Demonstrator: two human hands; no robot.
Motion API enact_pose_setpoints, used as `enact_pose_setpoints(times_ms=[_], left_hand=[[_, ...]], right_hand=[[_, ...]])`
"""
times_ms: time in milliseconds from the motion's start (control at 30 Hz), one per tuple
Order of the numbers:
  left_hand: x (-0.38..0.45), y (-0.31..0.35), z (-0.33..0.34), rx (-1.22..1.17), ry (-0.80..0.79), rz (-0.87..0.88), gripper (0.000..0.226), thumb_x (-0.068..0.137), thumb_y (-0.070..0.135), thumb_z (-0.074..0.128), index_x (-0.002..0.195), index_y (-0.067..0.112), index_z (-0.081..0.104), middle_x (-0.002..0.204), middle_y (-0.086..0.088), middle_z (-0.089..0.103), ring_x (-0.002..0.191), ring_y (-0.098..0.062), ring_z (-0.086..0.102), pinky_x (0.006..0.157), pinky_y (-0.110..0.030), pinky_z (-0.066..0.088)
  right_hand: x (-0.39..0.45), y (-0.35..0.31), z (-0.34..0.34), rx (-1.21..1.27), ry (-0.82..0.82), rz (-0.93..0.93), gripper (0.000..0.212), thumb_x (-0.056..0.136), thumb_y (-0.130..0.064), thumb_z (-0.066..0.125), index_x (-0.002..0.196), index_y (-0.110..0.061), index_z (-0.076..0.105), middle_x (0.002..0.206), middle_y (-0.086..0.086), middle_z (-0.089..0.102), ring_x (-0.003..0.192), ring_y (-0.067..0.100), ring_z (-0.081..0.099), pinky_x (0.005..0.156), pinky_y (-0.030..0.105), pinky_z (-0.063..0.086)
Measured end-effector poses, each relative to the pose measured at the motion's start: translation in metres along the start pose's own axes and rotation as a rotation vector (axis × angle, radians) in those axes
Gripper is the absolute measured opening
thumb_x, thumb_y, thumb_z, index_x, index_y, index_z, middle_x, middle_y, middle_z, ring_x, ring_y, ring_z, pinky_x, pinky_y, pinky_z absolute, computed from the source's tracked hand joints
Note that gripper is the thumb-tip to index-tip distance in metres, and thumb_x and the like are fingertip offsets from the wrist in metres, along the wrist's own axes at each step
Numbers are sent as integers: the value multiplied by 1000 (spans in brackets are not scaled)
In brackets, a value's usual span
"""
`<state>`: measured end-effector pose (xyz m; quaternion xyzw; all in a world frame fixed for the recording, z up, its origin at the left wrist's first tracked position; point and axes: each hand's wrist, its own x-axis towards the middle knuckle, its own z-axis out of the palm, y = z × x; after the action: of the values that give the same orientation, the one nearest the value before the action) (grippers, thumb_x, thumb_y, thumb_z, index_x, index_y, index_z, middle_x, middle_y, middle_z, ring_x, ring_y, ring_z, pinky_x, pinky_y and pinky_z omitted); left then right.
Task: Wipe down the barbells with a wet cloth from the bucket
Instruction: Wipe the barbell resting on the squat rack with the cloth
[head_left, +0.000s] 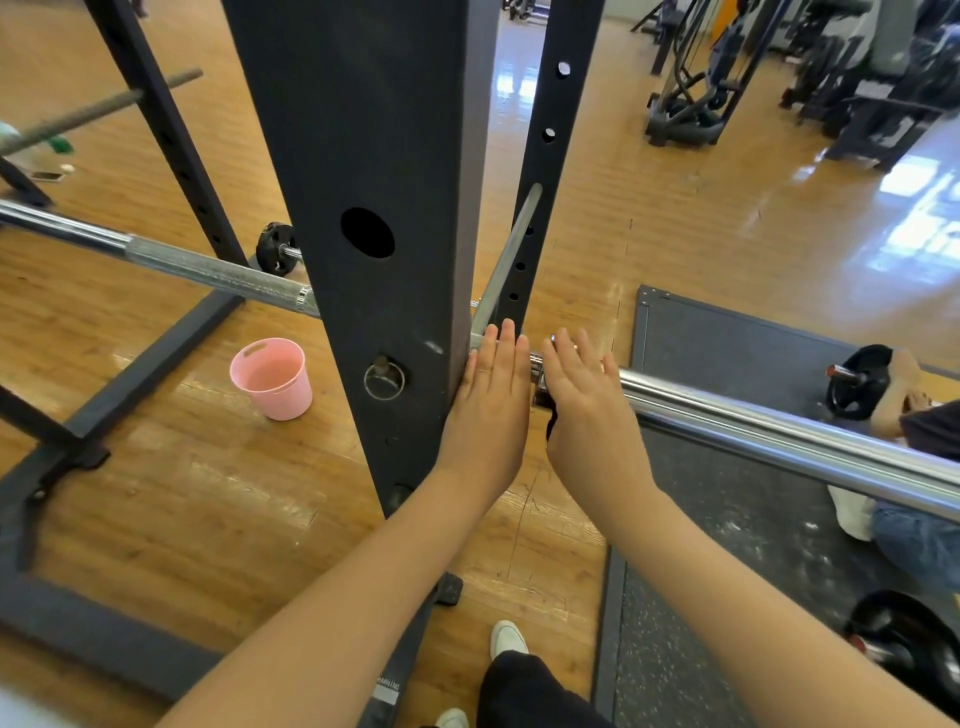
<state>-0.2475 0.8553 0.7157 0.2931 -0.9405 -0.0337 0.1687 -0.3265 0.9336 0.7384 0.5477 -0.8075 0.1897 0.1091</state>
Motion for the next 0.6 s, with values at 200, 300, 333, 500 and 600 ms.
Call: enact_pose_setpoints(times_ms=[200, 300, 333, 500, 600], left_hand=[[1, -1, 4, -26, 91, 0, 82, 84, -1, 57, 142, 0, 0, 156, -21, 11, 139, -27, -6, 111, -40, 1], [0, 0, 4, -16, 61, -13, 86, 82, 1, 61, 143, -1, 1, 156, -20, 13, 140, -27, -3, 111, -39, 2], [1, 1, 3, -6, 59, -17, 87, 81, 3, 63, 143, -1, 1, 155, -20, 14, 141, -29, 1, 111, -39, 3], [0, 1, 2, 85, 54, -13, 94, 80, 13, 70, 142, -1, 1, 155, -21, 15, 144, -32, 13, 112, -39, 5], [0, 1, 3, 122, 57, -8, 89, 85, 17, 64, 143, -1, -2, 156, -21, 13, 145, -34, 10, 113, -39, 5]], right_hand=[[-20, 14, 6, -41, 34, 92, 73, 68, 21, 63, 136, 6, 41, 142, 23, 41, 135, 37, 26, 107, 53, 17], [-7, 13, 9, -22, 69, 119, 67, 68, 22, 62, 131, 12, 44, 136, 28, 45, 131, 43, 35, 105, 54, 18], [-7, 13, 9, -6, 87, 117, 65, 69, 22, 62, 130, 12, 45, 136, 28, 45, 130, 42, 37, 105, 53, 19], [4, 9, -6, 138, 238, 117, 53, 72, 21, 49, 124, 11, 52, 130, 26, 52, 125, 39, 46, 106, 47, 23], [17, 5, -20, 177, 313, 51, 50, 73, 14, 40, 120, 11, 56, 127, 26, 55, 122, 36, 50, 106, 43, 27]])
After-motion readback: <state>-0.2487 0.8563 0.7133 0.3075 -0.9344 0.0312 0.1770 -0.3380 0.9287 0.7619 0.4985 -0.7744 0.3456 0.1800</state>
